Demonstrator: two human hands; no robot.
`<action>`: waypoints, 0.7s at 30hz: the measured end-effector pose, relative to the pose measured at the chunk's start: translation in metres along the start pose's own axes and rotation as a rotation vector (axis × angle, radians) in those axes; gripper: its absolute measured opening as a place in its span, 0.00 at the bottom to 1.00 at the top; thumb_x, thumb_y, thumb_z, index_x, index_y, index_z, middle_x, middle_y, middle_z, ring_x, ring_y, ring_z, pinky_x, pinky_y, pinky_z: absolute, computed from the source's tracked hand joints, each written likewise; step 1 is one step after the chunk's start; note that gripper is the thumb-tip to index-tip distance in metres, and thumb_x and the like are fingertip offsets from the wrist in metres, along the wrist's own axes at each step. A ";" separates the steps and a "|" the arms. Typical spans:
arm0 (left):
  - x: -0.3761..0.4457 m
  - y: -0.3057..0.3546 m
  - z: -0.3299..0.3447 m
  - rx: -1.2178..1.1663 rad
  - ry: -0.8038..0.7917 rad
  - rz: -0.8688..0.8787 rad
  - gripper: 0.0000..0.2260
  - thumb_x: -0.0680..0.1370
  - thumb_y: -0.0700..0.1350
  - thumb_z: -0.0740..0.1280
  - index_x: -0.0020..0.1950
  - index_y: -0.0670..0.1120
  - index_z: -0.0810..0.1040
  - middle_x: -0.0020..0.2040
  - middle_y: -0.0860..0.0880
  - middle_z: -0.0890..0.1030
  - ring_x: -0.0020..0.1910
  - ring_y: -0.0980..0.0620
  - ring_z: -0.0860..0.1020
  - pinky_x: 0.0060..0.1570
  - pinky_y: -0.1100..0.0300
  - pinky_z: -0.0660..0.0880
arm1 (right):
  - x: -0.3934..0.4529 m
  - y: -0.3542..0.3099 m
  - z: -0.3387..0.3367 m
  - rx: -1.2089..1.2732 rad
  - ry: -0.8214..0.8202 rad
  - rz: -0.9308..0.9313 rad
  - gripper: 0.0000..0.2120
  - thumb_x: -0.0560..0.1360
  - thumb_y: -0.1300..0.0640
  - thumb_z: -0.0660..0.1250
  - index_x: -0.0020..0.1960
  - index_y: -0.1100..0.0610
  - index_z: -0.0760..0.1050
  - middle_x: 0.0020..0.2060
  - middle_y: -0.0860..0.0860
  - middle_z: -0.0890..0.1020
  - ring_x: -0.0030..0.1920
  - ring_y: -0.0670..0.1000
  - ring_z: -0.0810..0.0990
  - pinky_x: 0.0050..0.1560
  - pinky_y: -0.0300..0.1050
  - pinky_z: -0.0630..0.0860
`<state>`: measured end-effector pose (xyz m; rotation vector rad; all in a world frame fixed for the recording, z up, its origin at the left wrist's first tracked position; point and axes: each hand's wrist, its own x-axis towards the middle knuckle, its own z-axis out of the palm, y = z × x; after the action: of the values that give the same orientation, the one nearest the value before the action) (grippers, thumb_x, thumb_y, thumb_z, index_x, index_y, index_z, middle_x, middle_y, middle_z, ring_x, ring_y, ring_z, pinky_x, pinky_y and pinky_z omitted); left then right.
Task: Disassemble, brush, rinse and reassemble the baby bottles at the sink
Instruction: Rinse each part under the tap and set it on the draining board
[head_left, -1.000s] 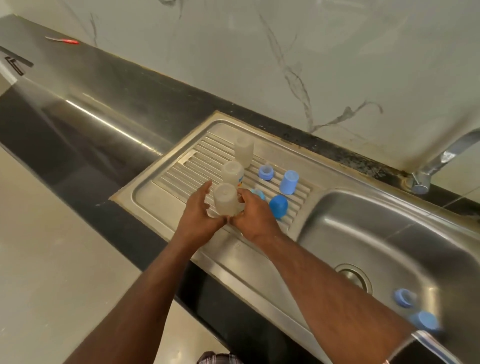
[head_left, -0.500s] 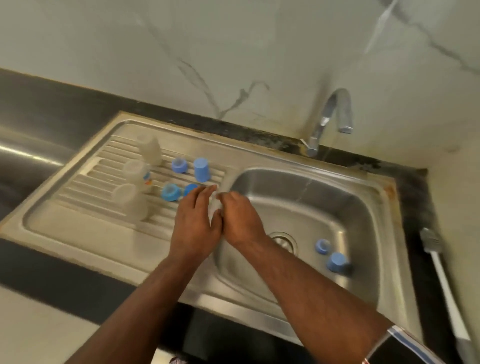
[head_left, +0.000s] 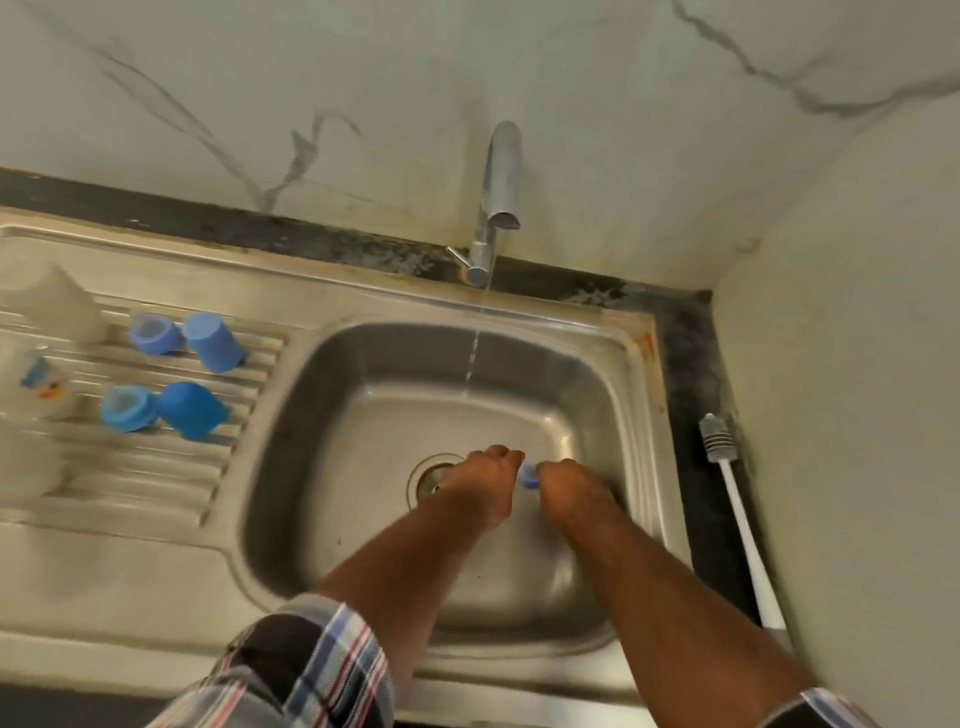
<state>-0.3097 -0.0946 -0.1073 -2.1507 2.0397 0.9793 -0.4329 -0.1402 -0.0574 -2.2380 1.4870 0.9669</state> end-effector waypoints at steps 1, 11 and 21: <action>0.009 0.003 0.007 -0.010 0.000 0.012 0.29 0.80 0.41 0.66 0.80 0.50 0.62 0.77 0.47 0.67 0.71 0.42 0.72 0.68 0.48 0.72 | 0.003 0.003 0.003 0.033 0.032 0.009 0.21 0.83 0.49 0.57 0.70 0.61 0.72 0.67 0.61 0.76 0.67 0.61 0.75 0.63 0.50 0.73; 0.052 0.008 0.029 -0.349 0.175 -0.039 0.10 0.77 0.45 0.66 0.59 0.51 0.77 0.57 0.48 0.80 0.56 0.44 0.80 0.54 0.51 0.78 | 0.014 0.026 -0.008 1.053 0.344 0.214 0.21 0.71 0.60 0.68 0.64 0.53 0.79 0.58 0.53 0.82 0.56 0.55 0.82 0.59 0.49 0.78; 0.012 -0.041 -0.043 -0.944 0.419 -0.330 0.07 0.72 0.41 0.73 0.42 0.52 0.78 0.36 0.50 0.79 0.34 0.51 0.78 0.31 0.66 0.69 | 0.035 -0.042 -0.042 1.629 0.218 0.059 0.17 0.72 0.59 0.76 0.58 0.49 0.75 0.53 0.55 0.82 0.46 0.53 0.82 0.49 0.51 0.81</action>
<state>-0.2551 -0.1177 -0.0948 -3.2266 1.3280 1.7975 -0.3710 -0.1705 -0.0549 -1.0274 1.4560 -0.5044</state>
